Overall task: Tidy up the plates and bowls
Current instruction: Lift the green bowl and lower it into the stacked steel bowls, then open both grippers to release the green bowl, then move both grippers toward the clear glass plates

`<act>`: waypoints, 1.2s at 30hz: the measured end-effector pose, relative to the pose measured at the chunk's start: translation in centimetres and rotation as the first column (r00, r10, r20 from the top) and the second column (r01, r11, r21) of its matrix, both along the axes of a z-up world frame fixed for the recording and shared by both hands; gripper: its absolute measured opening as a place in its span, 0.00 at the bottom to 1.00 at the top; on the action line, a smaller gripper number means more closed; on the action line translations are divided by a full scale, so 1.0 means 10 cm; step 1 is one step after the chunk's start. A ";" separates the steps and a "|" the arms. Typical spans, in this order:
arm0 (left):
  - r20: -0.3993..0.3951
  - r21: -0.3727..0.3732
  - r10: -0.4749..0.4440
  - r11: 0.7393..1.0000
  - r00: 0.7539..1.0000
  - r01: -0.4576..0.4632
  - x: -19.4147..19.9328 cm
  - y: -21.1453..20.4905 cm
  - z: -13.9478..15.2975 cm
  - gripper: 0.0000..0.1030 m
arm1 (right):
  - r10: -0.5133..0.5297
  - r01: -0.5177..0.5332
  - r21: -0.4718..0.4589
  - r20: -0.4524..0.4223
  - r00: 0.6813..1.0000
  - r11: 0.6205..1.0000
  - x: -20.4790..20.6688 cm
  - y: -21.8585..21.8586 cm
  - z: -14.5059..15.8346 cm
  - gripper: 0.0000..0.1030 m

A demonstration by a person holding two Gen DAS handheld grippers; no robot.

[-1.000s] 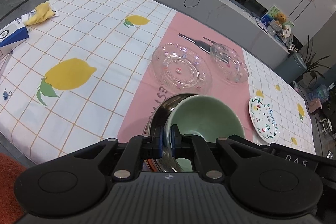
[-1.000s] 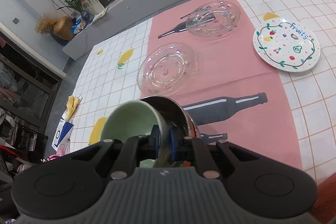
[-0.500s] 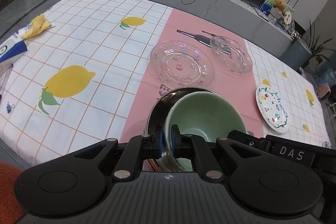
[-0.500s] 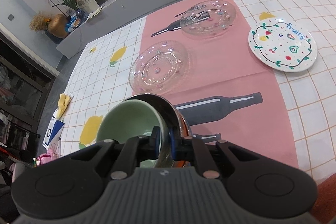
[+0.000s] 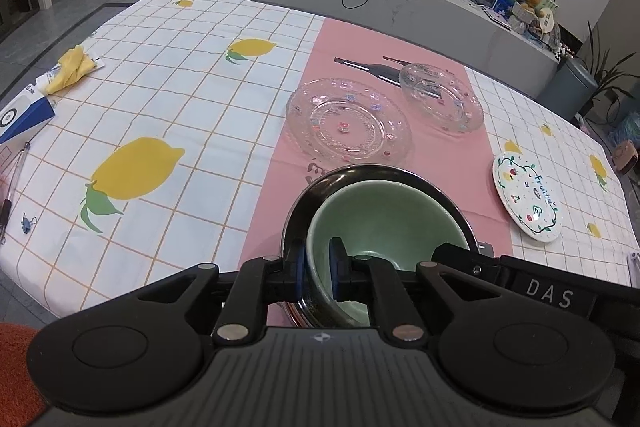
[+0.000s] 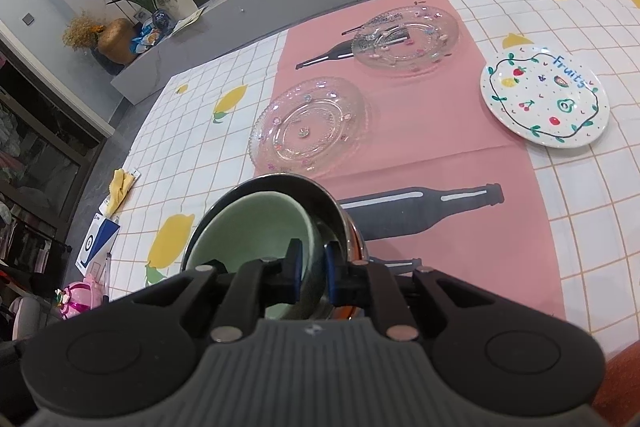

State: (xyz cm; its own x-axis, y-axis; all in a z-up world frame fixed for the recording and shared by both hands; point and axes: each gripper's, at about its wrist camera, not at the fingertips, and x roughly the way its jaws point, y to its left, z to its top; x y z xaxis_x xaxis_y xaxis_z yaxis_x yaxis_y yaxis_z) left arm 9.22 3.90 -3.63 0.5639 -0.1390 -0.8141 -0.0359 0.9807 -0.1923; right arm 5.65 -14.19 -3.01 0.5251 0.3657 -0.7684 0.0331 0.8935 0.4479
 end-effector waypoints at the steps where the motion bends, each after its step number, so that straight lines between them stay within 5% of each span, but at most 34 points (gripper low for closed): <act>1: 0.001 -0.004 0.001 1.000 1.000 -0.001 0.00 0.01 0.00 0.12 | 0.000 0.000 0.002 0.000 1.000 1.000 0.00 0.00 0.00 0.10; 18: 0.087 -0.067 0.017 0.998 0.996 -0.011 -0.04 0.09 0.18 0.12 | -0.025 0.021 0.038 0.113 0.993 0.999 -0.08 -0.14 0.21 0.24; 23: 0.100 -0.095 0.000 0.995 0.995 0.010 -0.01 0.12 0.26 0.33 | -0.039 0.034 0.043 0.120 0.992 0.999 -0.11 -0.22 0.22 0.38; 36: 0.182 -0.057 -0.088 0.993 0.979 0.100 0.43 0.20 0.44 0.40 | -0.075 0.067 0.079 0.114 0.991 0.995 0.17 -0.44 0.20 0.48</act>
